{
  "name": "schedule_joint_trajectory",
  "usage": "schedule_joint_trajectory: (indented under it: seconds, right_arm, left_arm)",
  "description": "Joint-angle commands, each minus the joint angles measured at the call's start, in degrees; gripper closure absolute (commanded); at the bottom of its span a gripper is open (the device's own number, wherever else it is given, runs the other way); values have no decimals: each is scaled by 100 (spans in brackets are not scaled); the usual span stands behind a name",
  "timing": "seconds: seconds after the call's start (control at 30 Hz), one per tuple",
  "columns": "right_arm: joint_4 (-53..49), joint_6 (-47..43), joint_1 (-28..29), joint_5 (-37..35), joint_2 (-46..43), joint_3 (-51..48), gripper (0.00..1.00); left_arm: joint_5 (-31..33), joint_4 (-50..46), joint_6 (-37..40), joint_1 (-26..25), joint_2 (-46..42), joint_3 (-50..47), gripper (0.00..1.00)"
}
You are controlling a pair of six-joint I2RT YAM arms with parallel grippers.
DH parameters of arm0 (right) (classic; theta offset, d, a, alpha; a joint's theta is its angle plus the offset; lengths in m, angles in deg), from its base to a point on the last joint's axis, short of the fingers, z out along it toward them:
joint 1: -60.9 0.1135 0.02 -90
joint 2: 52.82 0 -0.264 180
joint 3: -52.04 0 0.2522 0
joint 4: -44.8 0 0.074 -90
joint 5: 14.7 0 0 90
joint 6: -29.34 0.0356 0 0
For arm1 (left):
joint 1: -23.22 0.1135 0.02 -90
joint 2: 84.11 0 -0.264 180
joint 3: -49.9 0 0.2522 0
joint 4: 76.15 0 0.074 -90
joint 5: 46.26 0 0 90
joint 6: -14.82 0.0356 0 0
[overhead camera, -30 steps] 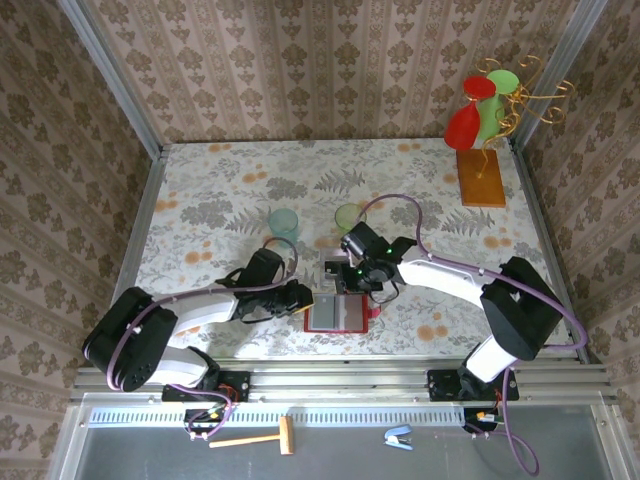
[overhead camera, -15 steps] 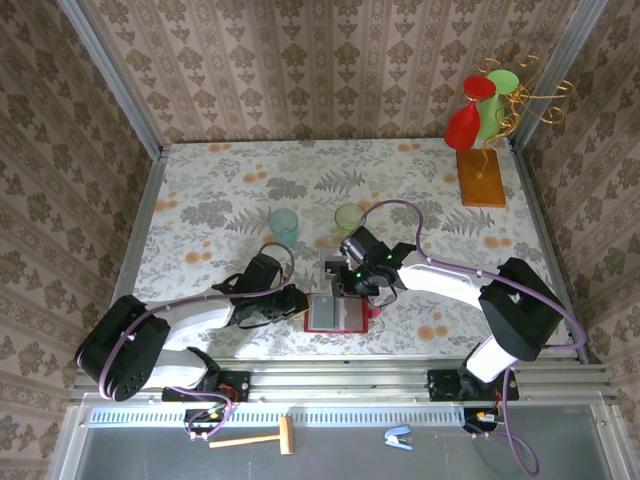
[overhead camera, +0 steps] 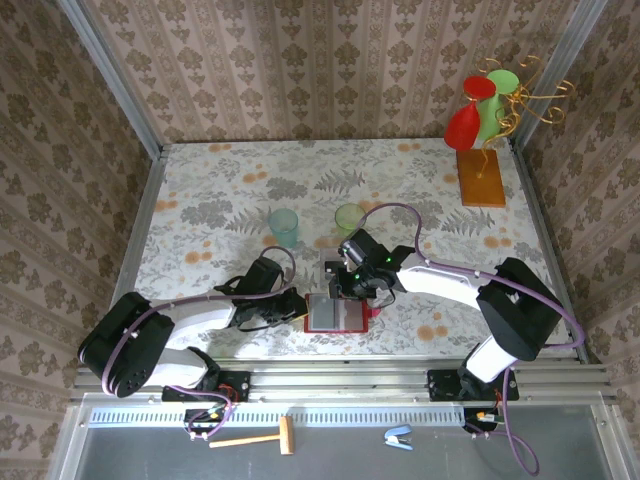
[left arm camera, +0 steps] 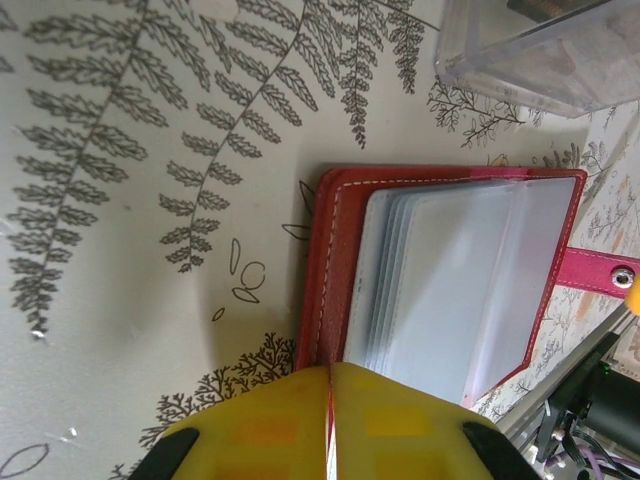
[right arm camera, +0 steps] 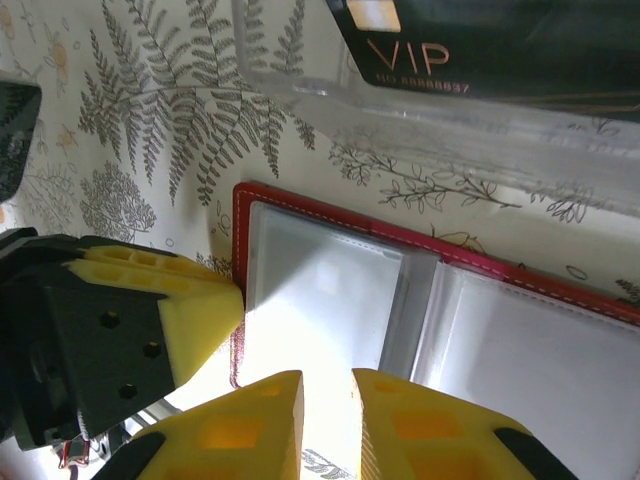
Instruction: Take the credit cards out of the card holder
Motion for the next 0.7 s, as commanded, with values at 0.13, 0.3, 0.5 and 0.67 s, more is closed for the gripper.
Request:
schedule_joint_trajectory:
  seconds: [0.13, 0.3, 0.5, 0.67]
  right_arm:
    - [778, 578, 83, 474, 189, -449, 79]
    - [1104, 744, 107, 662, 235, -615, 78]
    - [1315, 830, 146, 811, 361, -646, 77]
    - [1221, 841, 182, 789, 446, -614, 77]
  left_arm:
    - [-9, 16, -51, -18, 47, -128, 89]
    - [-9, 16, -39, -24, 57, -121, 89]
    - [4, 4, -42, -21, 55, -136, 89]
    - [0, 8, -51, -22, 57, -138, 89]
